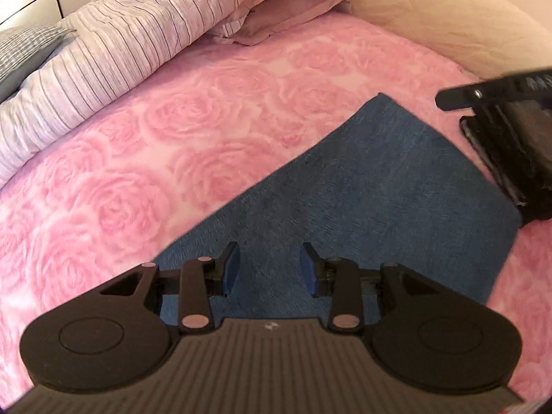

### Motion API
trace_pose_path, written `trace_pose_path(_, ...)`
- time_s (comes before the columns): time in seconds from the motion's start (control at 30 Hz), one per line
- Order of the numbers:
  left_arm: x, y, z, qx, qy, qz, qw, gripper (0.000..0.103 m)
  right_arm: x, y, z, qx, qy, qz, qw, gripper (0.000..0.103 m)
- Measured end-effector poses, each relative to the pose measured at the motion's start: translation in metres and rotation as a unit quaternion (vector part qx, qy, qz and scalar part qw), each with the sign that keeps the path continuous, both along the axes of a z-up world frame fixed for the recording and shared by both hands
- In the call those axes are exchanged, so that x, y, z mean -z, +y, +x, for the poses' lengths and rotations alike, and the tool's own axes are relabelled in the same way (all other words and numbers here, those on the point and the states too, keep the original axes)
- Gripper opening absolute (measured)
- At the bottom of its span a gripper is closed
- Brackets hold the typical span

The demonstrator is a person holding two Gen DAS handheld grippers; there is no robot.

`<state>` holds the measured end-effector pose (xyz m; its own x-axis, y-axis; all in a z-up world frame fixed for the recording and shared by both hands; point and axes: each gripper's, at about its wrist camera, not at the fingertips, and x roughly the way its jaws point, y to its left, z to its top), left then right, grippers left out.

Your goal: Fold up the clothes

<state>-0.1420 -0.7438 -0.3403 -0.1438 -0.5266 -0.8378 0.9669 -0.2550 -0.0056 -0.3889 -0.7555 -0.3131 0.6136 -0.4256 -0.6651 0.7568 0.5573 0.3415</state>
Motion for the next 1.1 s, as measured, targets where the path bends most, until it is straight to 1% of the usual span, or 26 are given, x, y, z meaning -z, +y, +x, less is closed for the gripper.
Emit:
trace_pose_path(0.03,0.006,-0.005,0.001,0.000,-0.002,0.008,1.0000,0.032,0.006,-0.003,0.009,-0.014,0.018,-0.005,1.000,0.035)
trace_pose_path(0.1,0.019,-0.014,0.001,0.004,-0.009,0.018,0.9998,0.032,0.030,-0.016,0.026,-0.026,0.056,-0.004,0.998,0.035)
trace_pose_path(0.17,0.028,-0.016,-0.002,0.016,-0.018,0.015,0.9996,0.031,0.053,-0.023,0.029,-0.031,0.076,0.003,0.997,0.035)
trace_pose_path(0.23,0.031,-0.014,-0.003,0.022,-0.022,0.008,0.9995,0.031,0.076,-0.030,0.032,-0.036,0.096,0.011,0.995,0.036)
trace_pose_path(0.3,0.026,-0.011,0.001,0.017,-0.012,0.008,0.9998,0.031,0.060,-0.021,0.023,-0.026,0.084,0.006,0.996,0.036)
trace_pose_path(0.4,0.013,0.003,0.018,-0.007,0.001,0.007,0.9999,0.031,0.026,0.005,0.000,0.004,0.064,-0.008,0.998,0.037)
trace_pose_path(0.47,0.003,0.017,0.035,-0.031,0.019,0.007,0.9993,0.031,0.008,0.035,-0.012,0.000,0.045,-0.017,0.999,0.037)
trace_pose_path(0.5,0.001,0.021,0.043,-0.043,0.028,0.009,0.9986,0.031,0.005,0.051,-0.015,-0.007,0.051,-0.014,0.999,0.037)
trace_pose_path(0.53,0.001,0.025,0.050,-0.054,0.033,0.010,0.9980,0.031,0.008,0.062,-0.017,-0.015,0.059,-0.009,0.998,0.037)
trace_pose_path(0.6,0.010,0.021,0.055,-0.059,0.018,0.024,0.9978,0.031,0.028,0.080,-0.014,-0.027,0.092,0.006,0.995,0.040)
trace_pose_path(0.63,0.017,0.016,0.056,-0.058,0.012,0.033,0.9977,0.033,0.042,0.086,-0.015,-0.029,0.109,0.011,0.994,0.040)
trace_pose_path(0.7,0.029,0.006,0.056,-0.050,0.010,0.047,0.9976,0.040,0.062,0.091,-0.016,-0.038,0.119,0.011,0.992,0.040)
trace_pose_path(0.77,0.026,0.005,0.053,-0.041,-0.002,0.045,0.9982,0.041,0.056,0.088,-0.015,-0.038,0.121,0.017,0.992,0.041)
trace_pose_path(0.8,0.021,0.008,0.051,-0.038,-0.008,0.039,0.9985,0.038,0.049,0.085,-0.015,-0.038,0.123,0.024,0.991,0.041)
trace_pose_path(0.83,0.015,0.012,0.048,-0.035,-0.015,0.034,0.9987,0.035,0.039,0.082,-0.016,-0.031,0.116,0.028,0.992,0.041)
trace_pose_path(0.87,0.009,0.015,0.046,-0.032,-0.021,0.029,0.9988,0.032,0.029,0.078,-0.017,-0.024,0.104,0.021,0.994,0.041)
trace_pose_path(0.93,0.001,0.028,0.032,-0.017,-0.012,0.019,0.9996,0.032,0.011,0.068,-0.016,-0.015,0.089,0.004,0.996,0.041)
trace_pose_path(1.03,-0.010,0.048,0.008,0.010,0.008,0.003,0.9999,0.034,0.000,0.033,0.002,-0.024,0.085,-0.020,0.996,0.041)
trace_pose_path(1.1,0.000,0.059,-0.011,0.038,-0.003,0.005,0.9993,0.034,0.008,0.003,0.020,-0.033,0.092,-0.028,0.995,0.041)
